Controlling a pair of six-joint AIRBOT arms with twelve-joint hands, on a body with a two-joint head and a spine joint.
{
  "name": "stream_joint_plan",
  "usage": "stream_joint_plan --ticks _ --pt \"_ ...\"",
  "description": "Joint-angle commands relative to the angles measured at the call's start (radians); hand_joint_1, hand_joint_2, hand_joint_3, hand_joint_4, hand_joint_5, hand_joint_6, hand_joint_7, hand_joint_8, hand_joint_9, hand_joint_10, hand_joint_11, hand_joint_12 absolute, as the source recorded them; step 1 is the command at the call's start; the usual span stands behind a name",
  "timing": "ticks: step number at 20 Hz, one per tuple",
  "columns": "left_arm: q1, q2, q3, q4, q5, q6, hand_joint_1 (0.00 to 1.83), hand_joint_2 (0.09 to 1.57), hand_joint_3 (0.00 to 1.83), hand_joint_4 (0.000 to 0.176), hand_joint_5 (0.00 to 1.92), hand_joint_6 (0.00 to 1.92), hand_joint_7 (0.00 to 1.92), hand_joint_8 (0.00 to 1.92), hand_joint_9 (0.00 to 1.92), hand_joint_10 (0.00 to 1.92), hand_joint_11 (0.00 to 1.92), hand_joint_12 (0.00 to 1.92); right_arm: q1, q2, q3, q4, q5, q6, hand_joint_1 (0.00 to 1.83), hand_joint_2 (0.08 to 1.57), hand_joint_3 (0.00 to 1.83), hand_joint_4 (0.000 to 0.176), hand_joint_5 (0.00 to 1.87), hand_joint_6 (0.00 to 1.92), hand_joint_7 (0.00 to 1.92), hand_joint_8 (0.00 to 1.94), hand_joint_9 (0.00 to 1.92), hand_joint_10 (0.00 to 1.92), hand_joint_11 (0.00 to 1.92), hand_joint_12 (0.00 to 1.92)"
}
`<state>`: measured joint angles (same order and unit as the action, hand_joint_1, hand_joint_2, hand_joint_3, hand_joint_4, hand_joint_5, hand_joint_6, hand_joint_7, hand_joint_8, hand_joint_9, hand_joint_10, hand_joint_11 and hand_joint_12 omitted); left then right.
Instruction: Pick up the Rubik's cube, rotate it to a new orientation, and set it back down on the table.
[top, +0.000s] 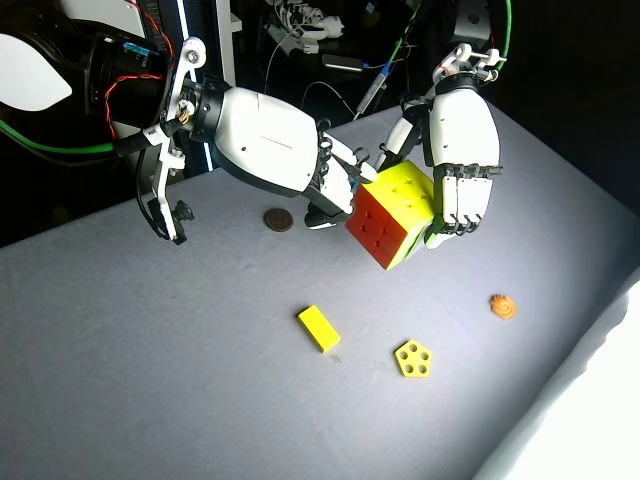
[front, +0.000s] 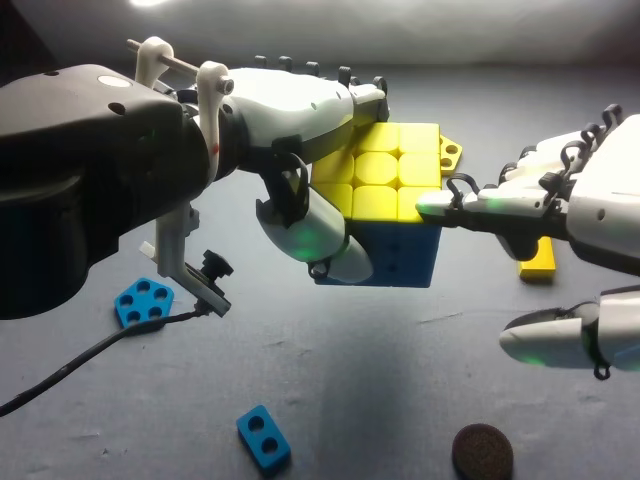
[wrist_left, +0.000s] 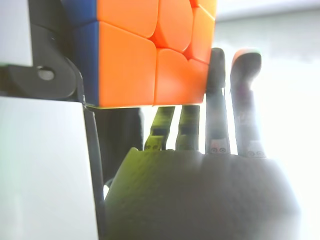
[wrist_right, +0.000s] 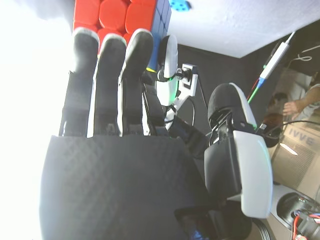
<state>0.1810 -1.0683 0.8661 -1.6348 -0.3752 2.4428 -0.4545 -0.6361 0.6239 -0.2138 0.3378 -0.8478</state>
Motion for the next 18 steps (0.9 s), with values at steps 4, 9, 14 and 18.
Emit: stream_joint_plan --ticks 4,9,14,18 --pt "-0.015 0.008 -0.001 0.031 0.010 -0.016 0.95 1.47 0.00 0.030 0.41 1.84 0.40 1.92 0.30 1.92 0.41 1.92 -0.017 -0.015 -0.002 0.005 0.068 -0.014 0.17 1.25 0.00 0.000 0.19 0.01 0.42 1.33 0.36 1.77 0.39 1.92" --pt "-0.012 0.008 -0.003 0.031 0.010 -0.016 0.95 1.47 0.00 0.029 0.42 1.84 0.41 1.91 0.30 1.92 0.39 1.92 -0.034 -0.030 -0.002 0.005 0.067 -0.025 0.19 1.24 0.00 0.000 0.20 0.01 0.45 1.33 0.38 1.79 0.40 1.92" --pt "-0.012 0.008 -0.004 0.031 0.011 -0.016 0.93 1.48 0.00 0.032 0.40 1.87 0.40 1.92 0.30 1.92 0.39 1.92 -0.034 -0.040 0.001 0.006 0.067 -0.027 0.17 1.24 0.00 0.000 0.19 0.00 0.44 1.33 0.36 1.79 0.40 1.92" --pt "-0.010 0.008 -0.004 0.031 0.011 -0.016 0.94 1.48 0.00 0.030 0.39 1.86 0.41 1.92 0.30 1.92 0.39 1.92 -0.045 -0.067 0.025 0.031 0.067 -0.026 0.18 1.24 0.00 0.000 0.20 0.01 0.43 1.34 0.37 1.79 0.41 1.92"
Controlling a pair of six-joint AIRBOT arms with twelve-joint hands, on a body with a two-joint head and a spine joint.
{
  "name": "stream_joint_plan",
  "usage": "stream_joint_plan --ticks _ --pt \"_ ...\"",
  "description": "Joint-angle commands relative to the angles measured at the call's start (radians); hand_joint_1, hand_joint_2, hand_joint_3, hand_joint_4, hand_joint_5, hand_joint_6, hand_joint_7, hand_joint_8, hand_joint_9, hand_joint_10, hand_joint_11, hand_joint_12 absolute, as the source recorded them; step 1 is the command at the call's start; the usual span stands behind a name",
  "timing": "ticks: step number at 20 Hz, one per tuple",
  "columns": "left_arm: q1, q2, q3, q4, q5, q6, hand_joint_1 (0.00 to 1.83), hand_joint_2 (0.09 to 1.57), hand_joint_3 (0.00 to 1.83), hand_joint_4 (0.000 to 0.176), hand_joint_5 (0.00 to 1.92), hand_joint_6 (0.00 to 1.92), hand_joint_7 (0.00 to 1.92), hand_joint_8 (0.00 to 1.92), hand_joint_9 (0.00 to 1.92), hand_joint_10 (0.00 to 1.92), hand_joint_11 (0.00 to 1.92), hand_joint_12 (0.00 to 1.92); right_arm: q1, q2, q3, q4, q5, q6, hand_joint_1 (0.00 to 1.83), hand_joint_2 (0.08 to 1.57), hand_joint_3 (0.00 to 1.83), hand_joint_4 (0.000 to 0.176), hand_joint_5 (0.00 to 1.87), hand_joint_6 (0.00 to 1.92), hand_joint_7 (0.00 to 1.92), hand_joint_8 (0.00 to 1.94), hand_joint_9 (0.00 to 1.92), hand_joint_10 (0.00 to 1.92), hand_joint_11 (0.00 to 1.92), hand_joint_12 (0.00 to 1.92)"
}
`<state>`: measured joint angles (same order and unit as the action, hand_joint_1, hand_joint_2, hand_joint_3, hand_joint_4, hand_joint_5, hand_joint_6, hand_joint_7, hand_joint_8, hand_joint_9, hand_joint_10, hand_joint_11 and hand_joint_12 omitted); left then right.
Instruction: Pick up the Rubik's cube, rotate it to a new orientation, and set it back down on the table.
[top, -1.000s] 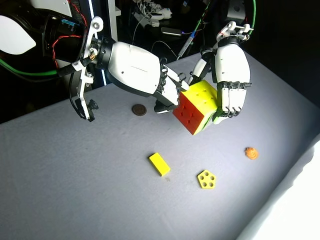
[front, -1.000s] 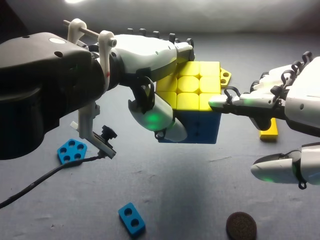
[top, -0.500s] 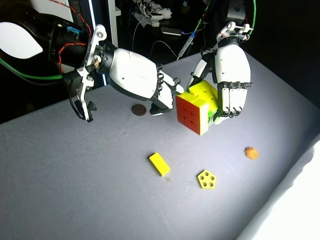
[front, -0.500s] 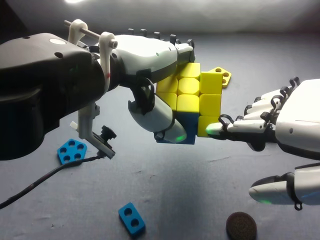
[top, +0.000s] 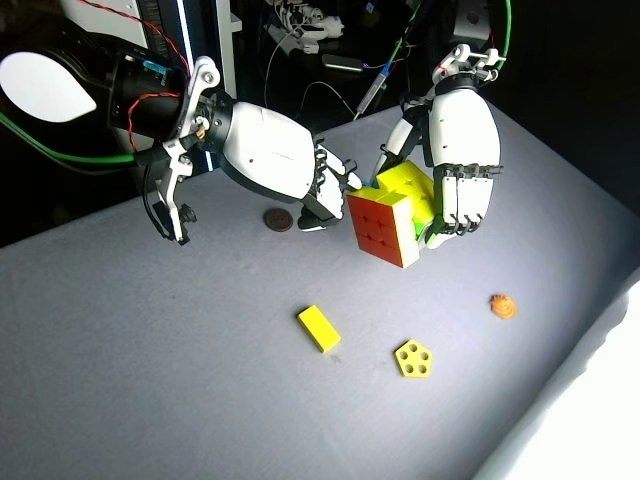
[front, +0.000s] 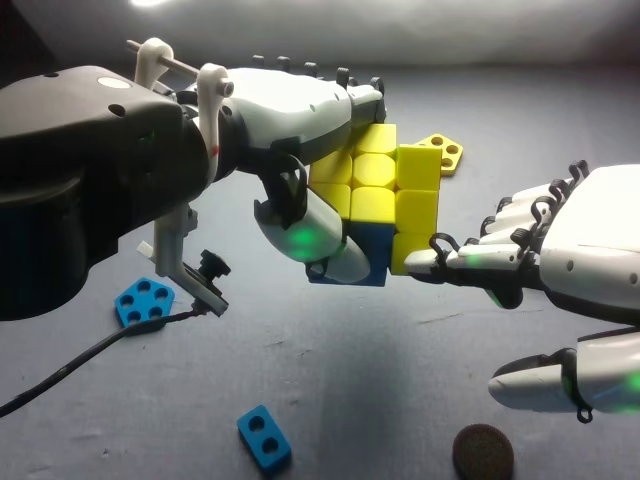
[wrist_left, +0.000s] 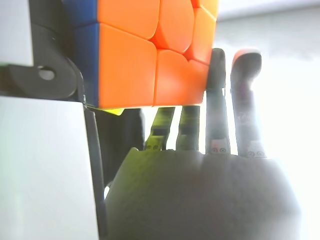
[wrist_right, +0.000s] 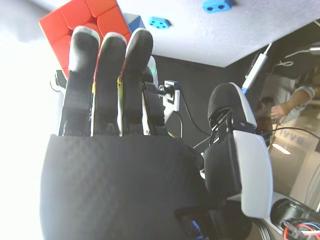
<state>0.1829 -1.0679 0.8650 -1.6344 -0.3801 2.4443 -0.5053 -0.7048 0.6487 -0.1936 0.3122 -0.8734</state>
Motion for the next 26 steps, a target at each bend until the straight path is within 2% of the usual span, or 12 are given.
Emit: stream_joint_plan --ticks 1,4,7,10,12,15,19,20,23,26 --pt "-0.012 0.008 -0.003 0.031 0.016 -0.018 0.94 1.48 0.00 0.028 0.38 1.86 0.42 1.92 0.30 1.92 0.39 1.92 0.005 -0.003 0.006 0.014 0.091 -0.001 0.19 1.24 0.00 0.000 0.20 0.01 0.43 1.34 0.37 1.78 0.40 1.92" --pt "-0.011 0.008 -0.003 0.031 0.016 -0.018 0.94 1.47 0.00 0.033 0.39 1.88 0.41 1.90 0.32 1.92 0.41 1.92 0.006 -0.021 0.022 0.025 0.081 -0.001 0.17 1.25 0.00 0.000 0.17 0.00 0.40 1.36 0.33 1.81 0.36 1.92" --pt "-0.010 0.008 -0.003 0.031 0.016 -0.018 0.94 1.47 0.00 0.033 0.40 1.87 0.42 1.89 0.32 1.92 0.42 1.92 0.006 -0.046 0.047 0.048 0.060 -0.010 0.18 1.24 0.00 0.000 0.20 0.01 0.46 1.32 0.40 1.76 0.42 1.92" --pt "-0.010 0.008 -0.004 0.031 0.016 -0.018 0.95 1.47 0.00 0.034 0.41 1.87 0.43 1.87 0.31 1.92 0.41 1.92 0.006 -0.069 0.074 0.062 0.056 -0.011 0.13 1.26 0.00 0.000 0.17 0.00 0.42 1.35 0.34 1.80 0.34 1.92" --pt "-0.010 0.008 -0.003 0.031 0.015 -0.018 0.92 1.49 0.01 0.035 0.38 1.91 0.40 1.91 0.29 1.92 0.37 1.92 0.006 -0.074 0.080 0.066 0.057 -0.011 0.18 1.25 0.00 0.000 0.19 0.01 0.42 1.36 0.34 1.80 0.37 1.92" --pt "-0.010 0.008 -0.003 0.030 0.015 -0.018 0.94 1.48 0.00 0.034 0.39 1.90 0.41 1.88 0.31 1.92 0.38 1.92 0.006 -0.078 0.083 0.066 0.062 -0.012 0.16 1.25 0.00 0.000 0.19 0.01 0.42 1.37 0.34 1.81 0.34 1.92" --pt "-0.011 0.008 -0.002 0.030 0.015 -0.018 0.92 1.49 0.00 0.034 0.38 1.91 0.39 1.92 0.31 1.92 0.40 1.92 0.006 -0.092 0.099 0.085 0.067 -0.017 0.19 1.25 0.00 0.000 0.19 0.01 0.43 1.37 0.38 1.81 0.42 1.92" --pt "-0.011 0.008 -0.002 0.030 0.015 -0.018 0.93 1.48 0.00 0.033 0.38 1.90 0.40 1.91 0.31 1.92 0.40 1.92 0.006 -0.097 0.103 0.089 0.074 -0.017 0.14 1.26 0.00 0.000 0.17 0.00 0.41 1.37 0.36 1.80 0.40 1.92" --pt "-0.012 0.008 -0.002 0.030 0.015 -0.018 0.93 1.48 0.00 0.034 0.39 1.90 0.40 1.90 0.30 1.92 0.38 1.92 0.006 -0.100 0.104 0.090 0.077 -0.019 0.15 1.25 0.00 0.000 0.18 0.01 0.44 1.34 0.36 1.80 0.35 1.92" --pt "-0.011 0.008 -0.002 0.030 0.015 -0.018 0.93 1.48 0.00 0.032 0.37 1.92 0.42 1.88 0.30 1.92 0.39 1.92 0.005 -0.104 0.107 0.090 0.077 -0.032 0.17 1.25 0.00 0.000 0.18 0.01 0.45 1.34 0.39 1.79 0.40 1.92"
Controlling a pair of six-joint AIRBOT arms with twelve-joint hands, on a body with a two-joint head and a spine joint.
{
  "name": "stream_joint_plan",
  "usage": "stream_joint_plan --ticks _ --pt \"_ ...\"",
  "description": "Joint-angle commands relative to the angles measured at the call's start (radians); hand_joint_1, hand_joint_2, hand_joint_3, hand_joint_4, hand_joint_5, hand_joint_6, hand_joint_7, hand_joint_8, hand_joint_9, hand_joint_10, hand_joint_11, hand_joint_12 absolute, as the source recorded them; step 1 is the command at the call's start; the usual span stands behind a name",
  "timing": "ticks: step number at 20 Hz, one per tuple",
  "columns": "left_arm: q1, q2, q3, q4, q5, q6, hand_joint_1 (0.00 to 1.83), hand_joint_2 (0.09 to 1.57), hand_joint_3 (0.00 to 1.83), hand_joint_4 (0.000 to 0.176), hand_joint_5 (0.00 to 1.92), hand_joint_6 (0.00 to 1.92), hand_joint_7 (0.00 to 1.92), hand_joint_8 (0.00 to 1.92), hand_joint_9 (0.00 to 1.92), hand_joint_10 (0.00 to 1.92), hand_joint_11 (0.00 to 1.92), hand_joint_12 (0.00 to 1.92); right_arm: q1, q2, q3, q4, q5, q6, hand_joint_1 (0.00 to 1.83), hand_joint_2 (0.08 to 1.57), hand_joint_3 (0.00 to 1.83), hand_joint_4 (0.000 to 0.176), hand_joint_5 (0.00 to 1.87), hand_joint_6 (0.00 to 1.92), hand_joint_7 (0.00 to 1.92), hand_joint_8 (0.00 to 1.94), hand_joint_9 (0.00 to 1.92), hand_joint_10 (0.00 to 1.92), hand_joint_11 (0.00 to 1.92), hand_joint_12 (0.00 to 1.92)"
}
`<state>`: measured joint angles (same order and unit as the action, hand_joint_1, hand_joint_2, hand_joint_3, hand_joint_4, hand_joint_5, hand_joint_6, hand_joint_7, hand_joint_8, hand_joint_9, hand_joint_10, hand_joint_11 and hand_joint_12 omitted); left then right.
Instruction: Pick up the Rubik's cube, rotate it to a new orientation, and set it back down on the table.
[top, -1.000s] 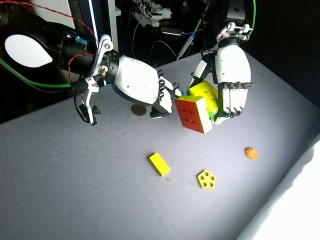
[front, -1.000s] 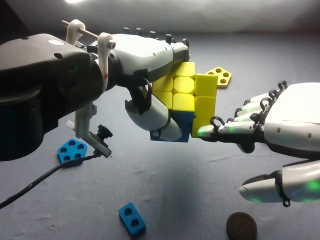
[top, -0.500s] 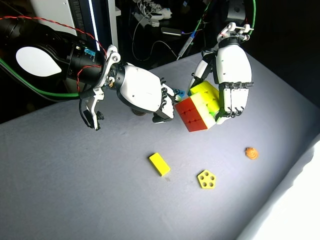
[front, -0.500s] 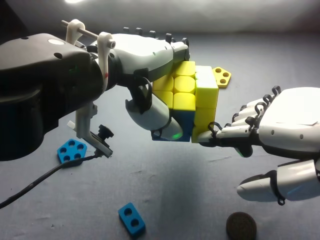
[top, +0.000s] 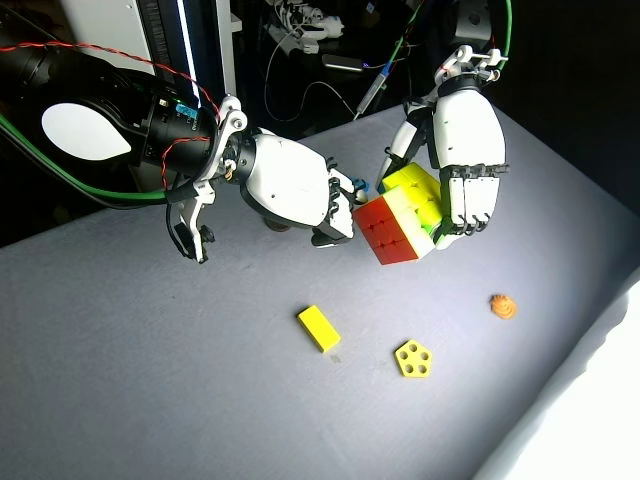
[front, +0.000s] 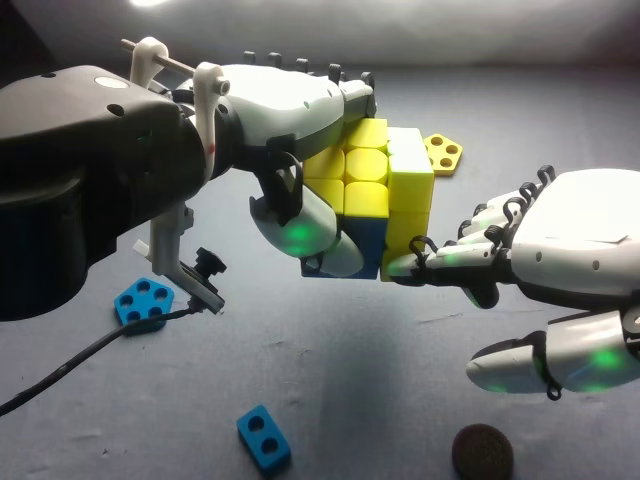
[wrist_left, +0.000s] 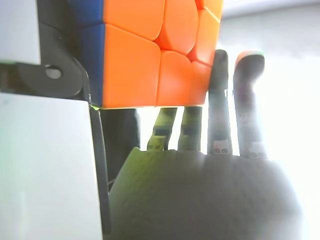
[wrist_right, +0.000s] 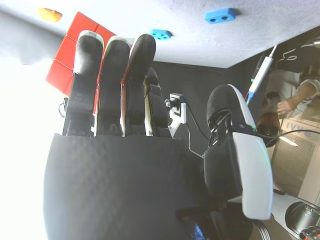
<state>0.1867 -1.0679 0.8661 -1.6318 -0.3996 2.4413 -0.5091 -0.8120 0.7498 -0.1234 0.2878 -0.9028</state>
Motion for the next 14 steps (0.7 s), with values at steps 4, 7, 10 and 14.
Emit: stream_joint_plan --ticks 4,7,10,14 --pt "-0.015 0.008 -0.002 0.027 0.035 -0.015 0.94 1.47 0.00 0.033 0.40 1.87 0.42 1.88 0.31 1.92 0.40 1.92 0.002 -0.016 0.028 0.025 0.095 -0.008 0.18 1.24 0.00 0.000 0.20 0.01 0.47 1.32 0.41 1.77 0.41 1.92" --pt "-0.015 0.008 -0.002 0.027 0.035 -0.015 0.93 1.48 0.00 0.033 0.38 1.89 0.41 1.90 0.30 1.92 0.39 1.92 -0.002 -0.024 0.039 0.032 0.088 -0.008 0.16 1.25 0.00 0.000 0.17 0.00 0.45 1.34 0.39 1.81 0.39 1.92" --pt "-0.015 0.008 -0.002 0.027 0.035 -0.015 0.94 1.47 0.00 0.034 0.40 1.88 0.41 1.89 0.32 1.92 0.39 1.92 -0.003 -0.026 0.040 0.032 0.088 -0.009 0.17 1.25 0.00 0.000 0.18 0.00 0.46 1.32 0.39 1.79 0.38 1.92" --pt "-0.014 0.008 -0.002 0.027 0.034 -0.015 0.92 1.48 0.00 0.033 0.38 1.90 0.40 1.92 0.31 1.92 0.39 1.92 -0.003 -0.031 0.046 0.032 0.089 -0.010 0.13 1.25 0.00 0.000 0.16 0.00 0.44 1.35 0.37 1.81 0.42 1.92"
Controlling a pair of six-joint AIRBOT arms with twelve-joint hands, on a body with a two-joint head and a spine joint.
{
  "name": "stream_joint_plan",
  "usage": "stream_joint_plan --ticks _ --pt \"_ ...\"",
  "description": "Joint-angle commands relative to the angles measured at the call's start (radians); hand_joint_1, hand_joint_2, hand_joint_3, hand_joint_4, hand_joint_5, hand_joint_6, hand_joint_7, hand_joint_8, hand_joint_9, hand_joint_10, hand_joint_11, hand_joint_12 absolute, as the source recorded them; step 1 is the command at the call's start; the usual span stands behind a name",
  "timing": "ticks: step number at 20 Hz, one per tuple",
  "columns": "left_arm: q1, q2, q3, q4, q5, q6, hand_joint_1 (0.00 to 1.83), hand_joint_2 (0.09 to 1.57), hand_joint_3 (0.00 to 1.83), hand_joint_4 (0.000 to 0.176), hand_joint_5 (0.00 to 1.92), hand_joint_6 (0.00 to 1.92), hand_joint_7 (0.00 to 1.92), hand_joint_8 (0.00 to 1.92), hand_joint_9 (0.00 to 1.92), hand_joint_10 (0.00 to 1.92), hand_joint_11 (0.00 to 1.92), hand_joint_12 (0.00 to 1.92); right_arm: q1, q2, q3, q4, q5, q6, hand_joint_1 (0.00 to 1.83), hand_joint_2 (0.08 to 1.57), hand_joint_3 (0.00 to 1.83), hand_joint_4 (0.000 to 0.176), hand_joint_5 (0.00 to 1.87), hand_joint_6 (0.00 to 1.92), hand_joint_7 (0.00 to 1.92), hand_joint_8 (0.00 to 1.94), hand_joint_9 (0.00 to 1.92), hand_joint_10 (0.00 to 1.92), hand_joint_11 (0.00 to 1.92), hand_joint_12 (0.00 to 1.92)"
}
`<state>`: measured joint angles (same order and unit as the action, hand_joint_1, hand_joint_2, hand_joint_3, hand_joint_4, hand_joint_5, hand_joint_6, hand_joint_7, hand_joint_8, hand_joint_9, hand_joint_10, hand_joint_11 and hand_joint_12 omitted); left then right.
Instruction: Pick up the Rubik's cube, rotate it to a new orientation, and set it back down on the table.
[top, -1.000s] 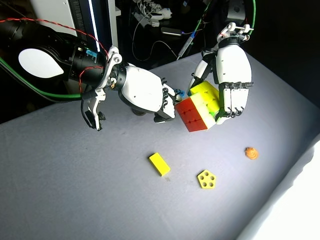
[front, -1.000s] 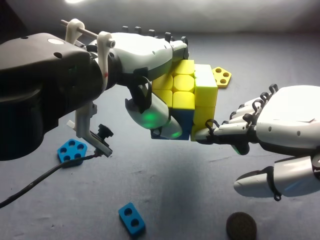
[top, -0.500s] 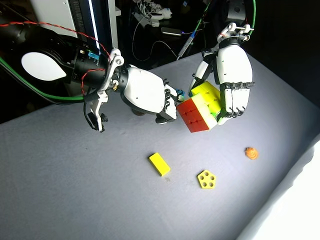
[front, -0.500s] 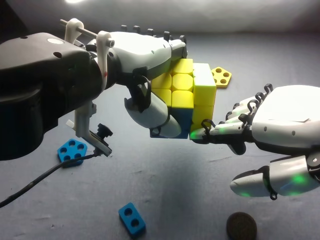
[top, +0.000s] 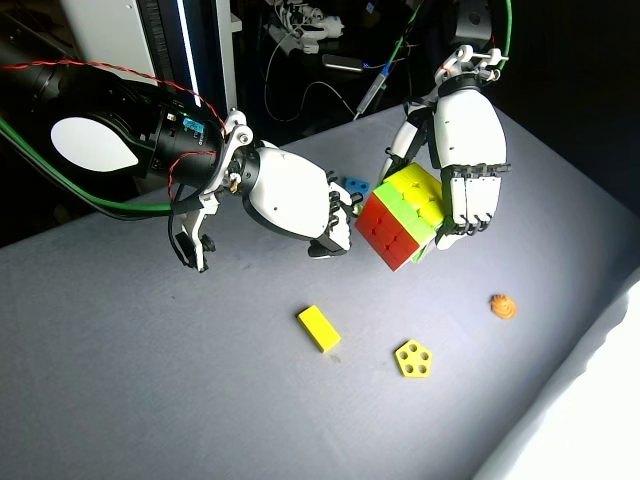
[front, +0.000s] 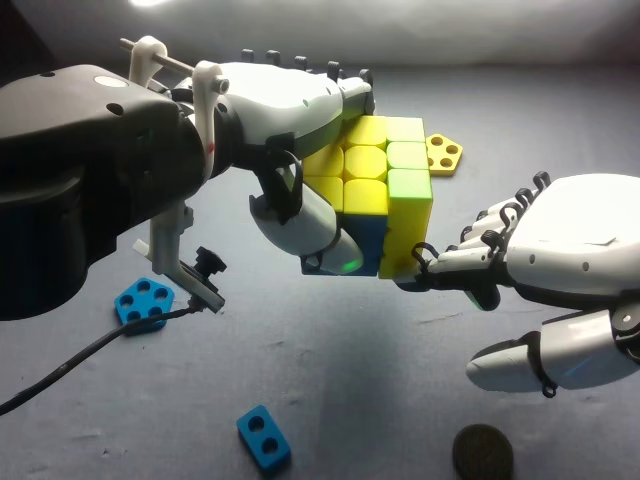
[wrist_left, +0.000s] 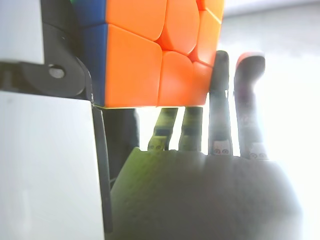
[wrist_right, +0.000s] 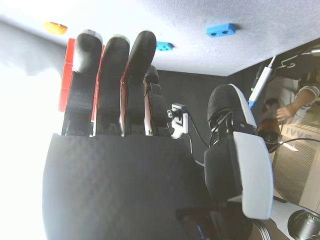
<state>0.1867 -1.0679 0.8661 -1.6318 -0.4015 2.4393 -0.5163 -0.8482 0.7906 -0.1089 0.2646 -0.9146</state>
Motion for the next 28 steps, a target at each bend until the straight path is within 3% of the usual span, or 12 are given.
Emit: stream_joint_plan --ticks 1,19,26,27,28 --pt "-0.014 0.008 -0.002 0.027 0.036 -0.013 0.95 1.47 0.00 0.034 0.41 1.87 0.42 1.88 0.33 1.92 0.40 1.92 0.004 0.003 0.008 0.018 0.113 0.002 0.15 1.26 0.00 0.000 0.16 0.00 0.42 1.38 0.36 1.83 0.41 1.92" --pt "-0.014 0.008 -0.003 0.027 0.035 -0.013 0.92 1.49 0.00 0.033 0.37 1.91 0.40 1.92 0.32 1.92 0.39 1.92 -0.002 -0.051 0.039 0.044 0.125 0.002 0.18 1.25 0.00 0.000 0.14 0.00 0.44 1.34 0.39 1.79 0.37 1.92" --pt "-0.011 0.008 -0.005 0.027 0.035 -0.013 0.92 1.49 0.00 0.033 0.37 1.91 0.40 1.91 0.32 1.92 0.39 1.92 -0.002 -0.063 0.061 0.055 0.139 0.002 0.16 1.25 0.00 0.000 0.16 0.02 0.44 1.35 0.39 1.81 0.39 1.92" --pt "-0.011 0.008 -0.006 0.027 0.035 -0.013 0.92 1.49 0.00 0.032 0.37 1.91 0.40 1.92 0.32 1.92 0.40 1.92 -0.002 -0.066 0.064 0.055 0.140 0.002 0.07 1.28 0.01 0.000 0.08 0.01 0.36 1.41 0.30 1.88 0.34 1.92" --pt "-0.011 0.008 -0.006 0.027 0.035 -0.013 0.93 1.48 0.00 0.030 0.38 1.88 0.41 1.91 0.33 1.92 0.40 1.92 -0.002 -0.067 0.064 0.055 0.142 0.002 0.15 1.26 0.00 0.000 0.15 0.03 0.44 1.36 0.38 1.82 0.40 1.92"
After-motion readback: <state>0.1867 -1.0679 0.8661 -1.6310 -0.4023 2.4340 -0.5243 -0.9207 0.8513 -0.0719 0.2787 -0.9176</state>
